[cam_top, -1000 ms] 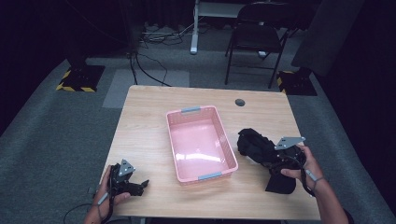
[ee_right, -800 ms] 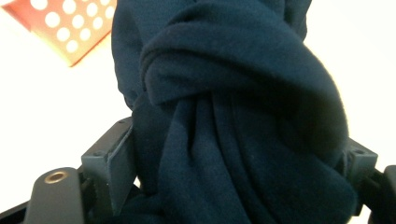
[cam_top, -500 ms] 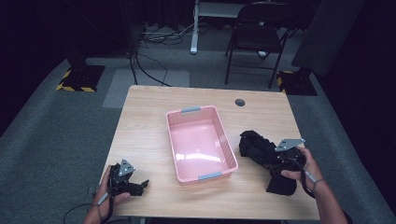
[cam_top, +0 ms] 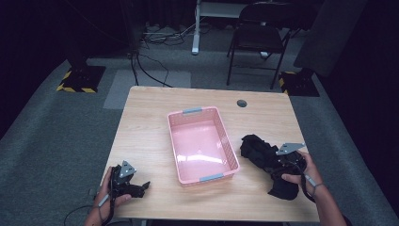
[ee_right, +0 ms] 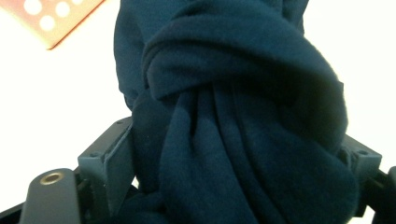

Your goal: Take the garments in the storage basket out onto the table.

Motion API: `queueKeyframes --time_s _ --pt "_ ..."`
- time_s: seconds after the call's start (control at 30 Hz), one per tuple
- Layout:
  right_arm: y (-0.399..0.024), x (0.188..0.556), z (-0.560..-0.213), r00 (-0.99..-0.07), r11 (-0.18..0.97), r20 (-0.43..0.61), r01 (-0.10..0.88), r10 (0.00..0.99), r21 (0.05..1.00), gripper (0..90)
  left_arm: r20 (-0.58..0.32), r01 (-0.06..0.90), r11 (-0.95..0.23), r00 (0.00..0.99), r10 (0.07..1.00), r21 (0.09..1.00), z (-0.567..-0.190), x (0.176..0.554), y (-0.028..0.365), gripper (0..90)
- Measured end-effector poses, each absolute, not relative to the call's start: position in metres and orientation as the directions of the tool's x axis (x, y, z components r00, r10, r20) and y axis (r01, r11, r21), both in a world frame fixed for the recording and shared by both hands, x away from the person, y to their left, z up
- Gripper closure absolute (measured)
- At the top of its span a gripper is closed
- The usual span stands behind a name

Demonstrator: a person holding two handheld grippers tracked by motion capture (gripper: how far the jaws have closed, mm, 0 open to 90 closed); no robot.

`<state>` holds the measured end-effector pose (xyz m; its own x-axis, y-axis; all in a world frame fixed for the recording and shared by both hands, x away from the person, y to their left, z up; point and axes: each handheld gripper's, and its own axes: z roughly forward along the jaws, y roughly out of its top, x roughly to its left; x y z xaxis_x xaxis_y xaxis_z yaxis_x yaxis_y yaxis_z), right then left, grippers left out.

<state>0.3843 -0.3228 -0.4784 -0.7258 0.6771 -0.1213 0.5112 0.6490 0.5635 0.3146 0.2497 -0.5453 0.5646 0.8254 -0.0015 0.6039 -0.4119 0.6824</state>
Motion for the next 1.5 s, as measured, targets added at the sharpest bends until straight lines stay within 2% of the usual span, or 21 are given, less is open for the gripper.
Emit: queueKeyframes --time_s 1.0,1.37,1.5 --pt "-0.314 0.38 -0.493 -0.726 0.669 -0.163 0.489 0.668 0.56 12.4 -0.002 0.605 -0.412 0.564 0.826 0.682 -0.545 0.315 0.25 0.1" --pt "-0.313 0.38 -0.496 -0.721 0.662 -0.167 0.485 0.672 0.571 7.1 -0.002 0.604 -0.412 0.564 0.825 0.682 -0.545 0.315 0.25 0.1" --pt "-0.312 0.379 -0.496 -0.71 0.648 -0.163 0.492 0.685 0.581 2.4 -0.002 0.604 -0.412 0.564 0.826 0.682 -0.545 0.315 0.25 0.1"
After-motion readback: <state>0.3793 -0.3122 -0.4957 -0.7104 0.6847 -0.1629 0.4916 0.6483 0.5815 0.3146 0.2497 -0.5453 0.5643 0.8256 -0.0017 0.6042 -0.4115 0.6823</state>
